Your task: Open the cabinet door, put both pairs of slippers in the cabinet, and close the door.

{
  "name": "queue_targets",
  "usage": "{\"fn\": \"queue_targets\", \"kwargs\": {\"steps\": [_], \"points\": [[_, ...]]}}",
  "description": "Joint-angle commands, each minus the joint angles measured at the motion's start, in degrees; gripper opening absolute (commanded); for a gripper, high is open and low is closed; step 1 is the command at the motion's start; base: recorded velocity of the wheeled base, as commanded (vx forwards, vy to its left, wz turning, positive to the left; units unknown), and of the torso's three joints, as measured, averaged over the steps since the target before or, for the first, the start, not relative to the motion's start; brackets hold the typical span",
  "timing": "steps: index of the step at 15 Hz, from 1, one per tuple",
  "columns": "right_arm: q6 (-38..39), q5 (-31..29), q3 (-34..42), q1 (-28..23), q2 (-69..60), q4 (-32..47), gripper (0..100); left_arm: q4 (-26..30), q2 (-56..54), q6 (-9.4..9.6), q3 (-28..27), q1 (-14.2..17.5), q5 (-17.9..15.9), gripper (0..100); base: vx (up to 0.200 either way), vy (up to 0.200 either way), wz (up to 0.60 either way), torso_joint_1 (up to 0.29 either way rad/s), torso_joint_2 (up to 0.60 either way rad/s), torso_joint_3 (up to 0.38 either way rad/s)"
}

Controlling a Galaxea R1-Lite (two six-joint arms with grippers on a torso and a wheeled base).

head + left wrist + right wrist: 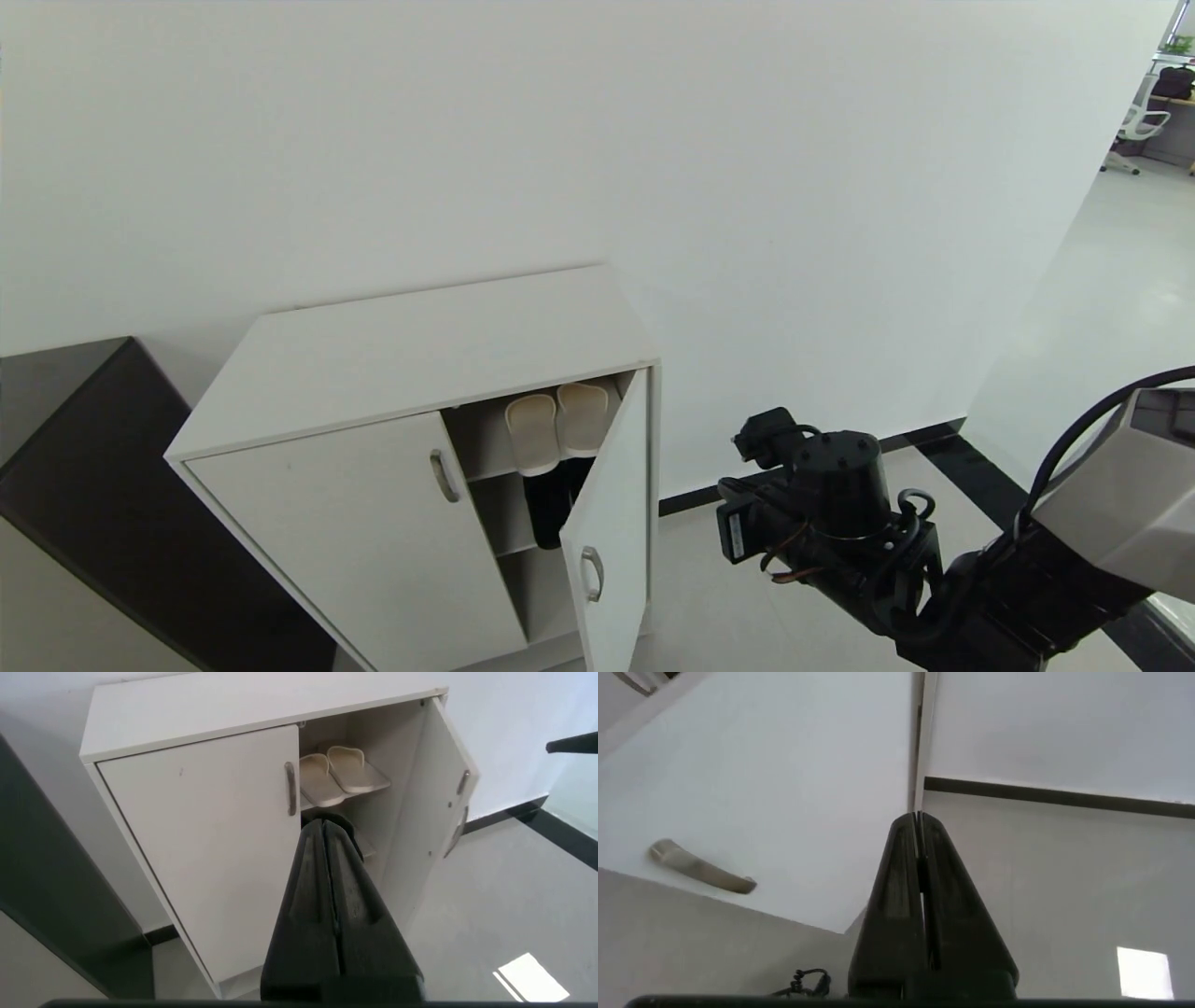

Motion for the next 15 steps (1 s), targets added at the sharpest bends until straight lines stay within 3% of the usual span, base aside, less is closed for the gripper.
{"fn": "queue_targets", "kwargs": {"steps": [1,5,11,15], "points": [[-0.10,0.04,-0.05,0.00,-0.04,-0.02,0,0.02,-0.01,0.01,0.00,0.01,0.07,0,0.000,0.000,0.00,0.000,0.00,0.000],[-0.10,0.04,-0.23,0.00,0.23,0.07,0,0.02,-0.01,0.01,0.00,0.01,0.07,0,0.000,0.000,0.00,0.000,0.00,0.000],[-0.19,0.04,-0.05,0.00,0.67,-0.02,0,0.02,-0.01,0.01,0.00,0.01,0.07,0,0.000,0.000,0.60,0.002,0.00,-0.002],[-0.36,0.12,0.21,0.00,0.58,-0.02,0,0.02,-0.01,0.01,0.00,0.01,0.07,0,0.000,0.000,0.00,0.000,0.00,0.000]]}}
